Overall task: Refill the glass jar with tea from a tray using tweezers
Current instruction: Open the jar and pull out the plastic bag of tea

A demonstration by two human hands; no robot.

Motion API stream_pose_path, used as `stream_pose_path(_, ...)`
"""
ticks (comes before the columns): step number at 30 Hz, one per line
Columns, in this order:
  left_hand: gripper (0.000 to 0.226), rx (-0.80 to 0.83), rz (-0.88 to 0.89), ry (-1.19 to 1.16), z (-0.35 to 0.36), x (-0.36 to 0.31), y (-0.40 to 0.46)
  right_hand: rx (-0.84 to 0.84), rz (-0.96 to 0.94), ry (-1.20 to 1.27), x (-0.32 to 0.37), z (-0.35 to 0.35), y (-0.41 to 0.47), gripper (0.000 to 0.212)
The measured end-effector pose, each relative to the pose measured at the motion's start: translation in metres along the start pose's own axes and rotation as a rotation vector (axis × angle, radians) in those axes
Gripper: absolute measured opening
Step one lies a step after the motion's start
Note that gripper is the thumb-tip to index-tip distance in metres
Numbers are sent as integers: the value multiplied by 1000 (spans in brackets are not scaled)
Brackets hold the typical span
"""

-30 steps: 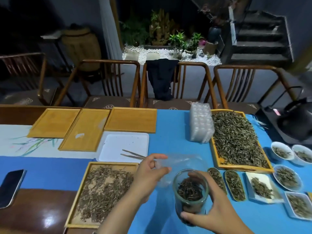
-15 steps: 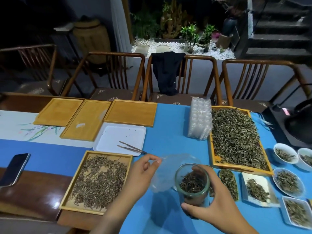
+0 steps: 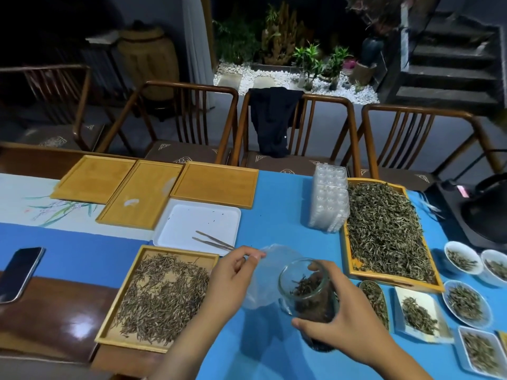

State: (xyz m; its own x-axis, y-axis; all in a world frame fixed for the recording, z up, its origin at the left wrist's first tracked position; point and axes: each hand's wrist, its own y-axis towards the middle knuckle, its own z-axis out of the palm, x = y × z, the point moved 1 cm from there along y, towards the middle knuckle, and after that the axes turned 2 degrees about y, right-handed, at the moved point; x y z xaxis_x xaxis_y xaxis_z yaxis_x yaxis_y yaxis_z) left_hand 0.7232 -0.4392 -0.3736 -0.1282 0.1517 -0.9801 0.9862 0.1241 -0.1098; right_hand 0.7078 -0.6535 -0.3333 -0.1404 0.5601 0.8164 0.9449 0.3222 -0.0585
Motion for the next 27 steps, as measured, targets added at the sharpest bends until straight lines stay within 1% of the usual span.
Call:
stream_pose_path(5,19,41,28,58,-4,7,2,9,39,-102,0,5,1,80)
stream_pose_path(10,19,6,22,75,-2,15,1,78,48,-251,6,8,9,75)
stream_pose_path(17,16,4,9,105,0,16,-3,168,82,-443,16,10,19,76)
stream_pose_path(22,16,-2,7,91,1,18,-5,211,113,-564,20,12,24,74)
stream_pose_path(27,16,12,5,62,4,19,-8,253,139,-616,22,13,28,71)
